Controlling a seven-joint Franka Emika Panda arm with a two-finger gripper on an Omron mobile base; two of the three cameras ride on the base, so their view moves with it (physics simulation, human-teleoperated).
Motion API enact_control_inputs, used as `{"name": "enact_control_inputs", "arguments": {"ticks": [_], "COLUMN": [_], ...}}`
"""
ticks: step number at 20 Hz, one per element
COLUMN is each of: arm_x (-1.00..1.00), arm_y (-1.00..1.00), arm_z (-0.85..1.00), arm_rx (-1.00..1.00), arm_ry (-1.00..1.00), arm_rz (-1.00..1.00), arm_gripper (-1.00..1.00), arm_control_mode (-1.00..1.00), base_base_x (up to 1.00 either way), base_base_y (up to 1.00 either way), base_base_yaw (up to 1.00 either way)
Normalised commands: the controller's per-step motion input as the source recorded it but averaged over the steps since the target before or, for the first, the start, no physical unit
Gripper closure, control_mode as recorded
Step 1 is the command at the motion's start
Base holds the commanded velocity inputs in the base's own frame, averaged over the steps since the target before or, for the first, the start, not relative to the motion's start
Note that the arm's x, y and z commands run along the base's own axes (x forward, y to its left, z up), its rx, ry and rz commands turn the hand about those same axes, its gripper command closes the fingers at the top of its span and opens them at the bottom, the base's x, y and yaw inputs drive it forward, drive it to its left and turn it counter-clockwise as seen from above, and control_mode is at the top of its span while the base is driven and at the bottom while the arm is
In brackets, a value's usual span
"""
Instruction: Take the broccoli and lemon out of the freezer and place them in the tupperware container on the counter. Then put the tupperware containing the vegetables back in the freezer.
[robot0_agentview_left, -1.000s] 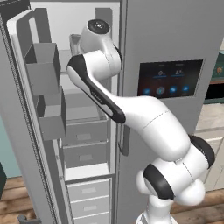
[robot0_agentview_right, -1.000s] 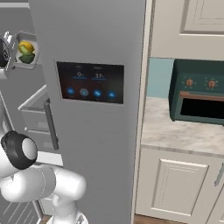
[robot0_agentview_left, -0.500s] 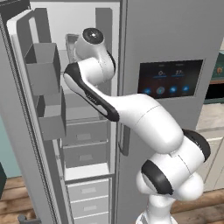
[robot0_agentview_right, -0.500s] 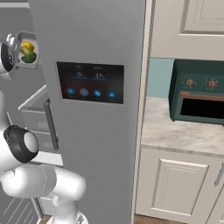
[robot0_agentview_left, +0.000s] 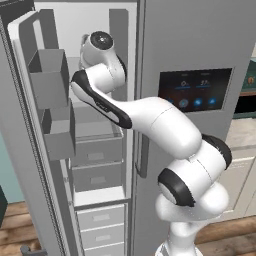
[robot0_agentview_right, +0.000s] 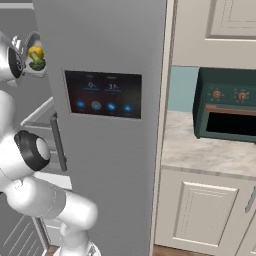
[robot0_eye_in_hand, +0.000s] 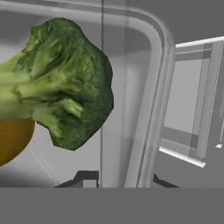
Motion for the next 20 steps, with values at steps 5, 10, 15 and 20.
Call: {"name": "enact_control_inputs", "arguments": {"ticks": [5,10,15,20], "arm_x": [0.35,0.02,0.00,0.05], "arm_y": [0.17,0.08,0.00,0.00], "arm_z": [0.00,0.00,0.00,0.00], "arm_rx": [0.00,0.00,0.00,0.00], "arm_ry": [-0.03,-0.03,-0.02,0.00], "arm_rz": [0.00,-0.01,-0.02,-0.03], "arm_gripper": [1.00,1.00,1.00,1.00], "arm_control_mode": [-1.00,-1.00,-1.00,-1.00], "base_base_x": [0.00,0.00,0.00,0.00], "base_base_y": [0.00,0.00,0.00,0.00], "base_base_yaw": [0.00,0.00,0.00,0.00]}}
